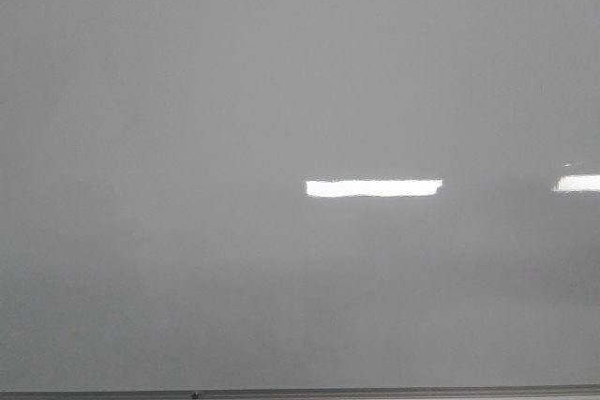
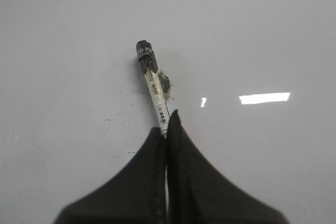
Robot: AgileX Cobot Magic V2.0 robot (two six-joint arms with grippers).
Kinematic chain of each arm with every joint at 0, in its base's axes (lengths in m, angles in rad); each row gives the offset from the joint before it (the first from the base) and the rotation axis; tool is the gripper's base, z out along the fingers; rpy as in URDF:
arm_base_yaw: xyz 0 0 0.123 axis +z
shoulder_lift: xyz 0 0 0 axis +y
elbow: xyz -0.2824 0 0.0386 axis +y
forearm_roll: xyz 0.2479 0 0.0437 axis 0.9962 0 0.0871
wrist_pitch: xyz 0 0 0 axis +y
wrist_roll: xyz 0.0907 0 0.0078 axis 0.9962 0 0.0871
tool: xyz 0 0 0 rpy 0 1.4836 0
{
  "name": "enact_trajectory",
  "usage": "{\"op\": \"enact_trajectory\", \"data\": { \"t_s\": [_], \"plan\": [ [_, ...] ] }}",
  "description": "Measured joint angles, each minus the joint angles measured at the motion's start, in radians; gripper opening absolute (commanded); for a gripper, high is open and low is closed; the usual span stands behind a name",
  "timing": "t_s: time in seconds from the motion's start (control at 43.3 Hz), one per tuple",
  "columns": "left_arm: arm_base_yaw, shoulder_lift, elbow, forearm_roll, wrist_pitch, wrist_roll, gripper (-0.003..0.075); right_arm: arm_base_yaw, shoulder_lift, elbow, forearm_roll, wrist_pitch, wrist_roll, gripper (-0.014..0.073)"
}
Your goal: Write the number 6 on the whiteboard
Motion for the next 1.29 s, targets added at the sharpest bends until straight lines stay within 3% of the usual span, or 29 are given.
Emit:
{"op": "enact_trajectory", "data": {
  "t_s": [1.155,1.294],
  "plan": [
    [0.0,0.0,0.0,0.0,0.0,0.0,-0.002,0.002,0.0,0.0,0.0,0.004,0.0,-0.0058],
    [0.0,0.0,0.0,-0.019,-0.058,0.0,-0.002,0.002,0.0,0.0,0.005,-0.022,0.0,-0.0058]
  ]
}}
